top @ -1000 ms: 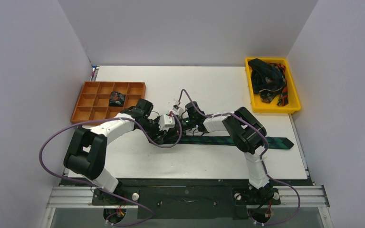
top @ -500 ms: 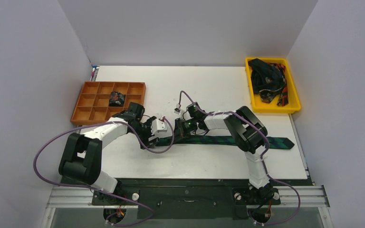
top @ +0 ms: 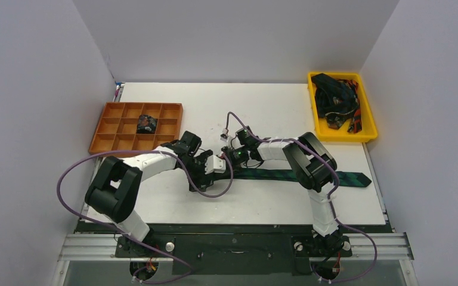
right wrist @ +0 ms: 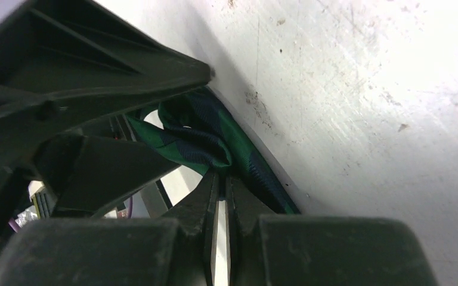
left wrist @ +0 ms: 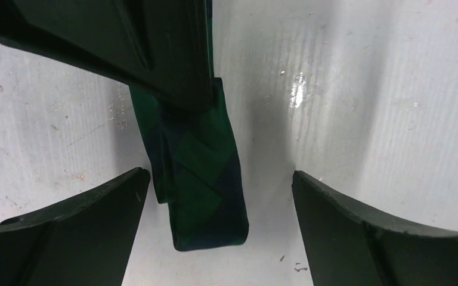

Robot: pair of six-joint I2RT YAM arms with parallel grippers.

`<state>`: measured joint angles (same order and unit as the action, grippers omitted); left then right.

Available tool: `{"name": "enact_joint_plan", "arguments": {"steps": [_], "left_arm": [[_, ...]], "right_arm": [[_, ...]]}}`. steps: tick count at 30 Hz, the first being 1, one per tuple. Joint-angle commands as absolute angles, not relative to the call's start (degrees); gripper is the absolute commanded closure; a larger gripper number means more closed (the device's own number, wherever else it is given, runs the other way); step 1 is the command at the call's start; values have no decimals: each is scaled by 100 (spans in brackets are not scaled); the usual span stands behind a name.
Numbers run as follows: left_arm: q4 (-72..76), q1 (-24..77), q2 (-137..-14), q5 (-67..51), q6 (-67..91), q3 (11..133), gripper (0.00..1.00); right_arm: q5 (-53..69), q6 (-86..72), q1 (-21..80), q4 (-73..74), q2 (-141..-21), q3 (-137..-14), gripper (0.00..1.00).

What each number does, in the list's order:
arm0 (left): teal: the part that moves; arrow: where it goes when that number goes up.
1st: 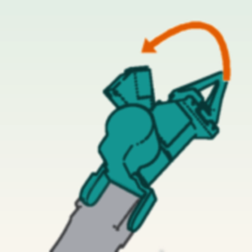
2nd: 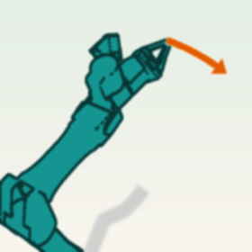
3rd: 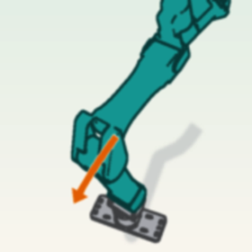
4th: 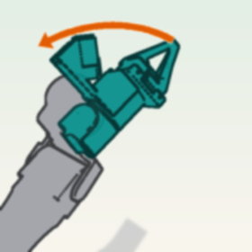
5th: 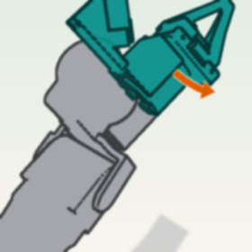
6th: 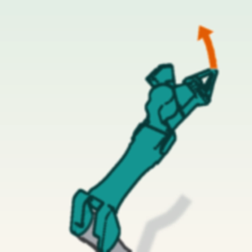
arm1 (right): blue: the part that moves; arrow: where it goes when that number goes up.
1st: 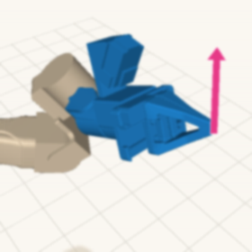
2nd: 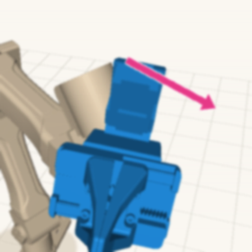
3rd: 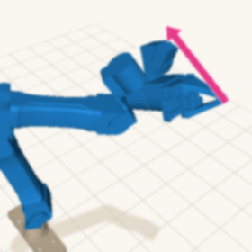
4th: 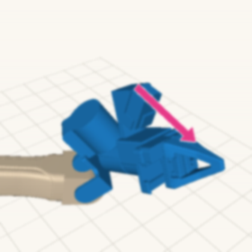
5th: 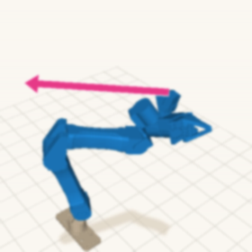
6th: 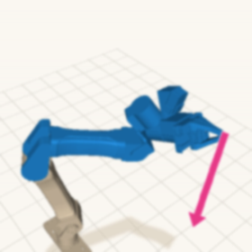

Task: Roll the ties
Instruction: Roll the tie at the center of the board.

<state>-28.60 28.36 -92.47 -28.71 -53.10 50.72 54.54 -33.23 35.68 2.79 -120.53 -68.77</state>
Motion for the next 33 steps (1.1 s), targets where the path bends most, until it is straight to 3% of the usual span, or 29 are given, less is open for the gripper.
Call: {"name": "enact_joint_plan", "arguments": {"steps": [1, 4, 5, 7, 10, 14, 18, 26, 33], "left_arm": [[-2637, 2939, -9594, -2659, -5169, 5483, 13], [-2986, 3010, -9991, -2604, -5202, 5753, 29], [-3082, 3038, -10049, -2512, -5190, 5870, 42], [-3216, 3048, -10206, -2448, -5222, 5997, 58], [-3376, 3061, -10285, -2427, -5310, 6102, 69], [-3544, 3249, -10363, -2343, -5178, 6305, 72], [-3636, 3523, -10513, -2183, -4952, 6529, 74], [-3833, 3752, -10830, -2231, -4680, 6919, 74], [-3879, 4031, -11007, -2216, -4491, 7198, 74]], "right_arm": [[5567, -3637, 3553, -393, -11755, -6839, 100], [5671, -3702, 3541, -473, -11592, -6773, 94], [5729, -3619, 3511, -353, -11544, -6779, 89], [5787, -3245, 3371, 207, -11390, -6821, 78], [5804, -1994, 2815, 1774, -11080, -6997, 72], [5507, 462, 1674, 5195, -10791, -7298, 70], [4063, 1704, 616, 6467, -10509, -7374, 76], [1337, 2712, -493, 6868, -10148, -7005, 81], [352, 2932, -1323, 6224, -10707, -6985, 82]]}}
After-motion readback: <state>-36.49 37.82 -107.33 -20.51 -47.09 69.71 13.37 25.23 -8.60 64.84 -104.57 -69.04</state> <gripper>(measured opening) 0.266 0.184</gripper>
